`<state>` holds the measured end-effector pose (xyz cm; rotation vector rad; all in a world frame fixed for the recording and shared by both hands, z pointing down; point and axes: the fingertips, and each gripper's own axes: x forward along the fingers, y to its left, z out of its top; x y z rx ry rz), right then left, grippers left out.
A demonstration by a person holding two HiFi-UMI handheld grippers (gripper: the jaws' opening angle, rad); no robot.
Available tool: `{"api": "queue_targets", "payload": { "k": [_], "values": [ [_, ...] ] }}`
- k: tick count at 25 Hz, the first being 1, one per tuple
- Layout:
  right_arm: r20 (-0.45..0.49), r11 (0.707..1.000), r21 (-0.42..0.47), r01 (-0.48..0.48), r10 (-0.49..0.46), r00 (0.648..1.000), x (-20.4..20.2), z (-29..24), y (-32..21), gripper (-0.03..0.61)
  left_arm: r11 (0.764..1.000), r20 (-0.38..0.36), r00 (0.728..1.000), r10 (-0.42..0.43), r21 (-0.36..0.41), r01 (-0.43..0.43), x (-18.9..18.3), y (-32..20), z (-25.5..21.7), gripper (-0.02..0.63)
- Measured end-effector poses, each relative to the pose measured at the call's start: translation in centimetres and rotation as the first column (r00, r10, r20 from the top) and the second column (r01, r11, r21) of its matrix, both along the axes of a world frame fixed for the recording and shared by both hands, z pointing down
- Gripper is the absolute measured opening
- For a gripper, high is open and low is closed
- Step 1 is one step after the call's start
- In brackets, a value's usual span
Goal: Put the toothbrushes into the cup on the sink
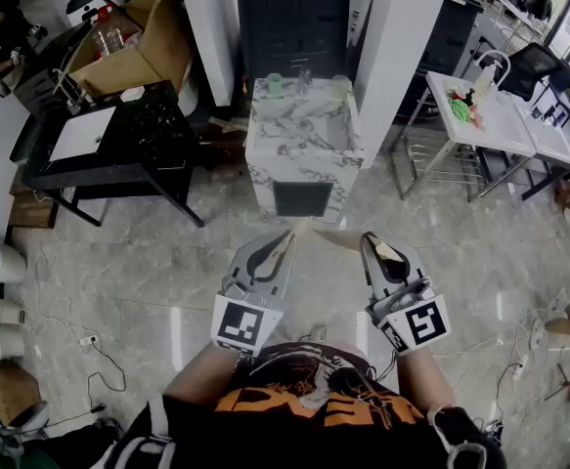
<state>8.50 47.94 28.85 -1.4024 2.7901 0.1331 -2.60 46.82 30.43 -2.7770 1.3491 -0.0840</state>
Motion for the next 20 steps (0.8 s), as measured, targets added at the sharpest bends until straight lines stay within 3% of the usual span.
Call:
{"api": "queue_targets", "payload": {
  "k": [15, 20],
  "values": [
    [0.031, 0.999, 0.037, 0.01, -0.011, 0.999, 5.0, -0.6, 0.5, 0.02, 1.0, 0.025, 1.0, -0.012, 0.016, 0.011, 4.9, 0.4, -0.3, 0.038],
    [0.034, 0.998, 0.048, 0.027, -0.029, 0.999, 6.8, -0.4, 0.8, 0.02, 0.998, 0.01, 0.999, -0.053, 0.025, 0.053, 6.1, 0.6, -0.8, 0.038]
  ]
}}
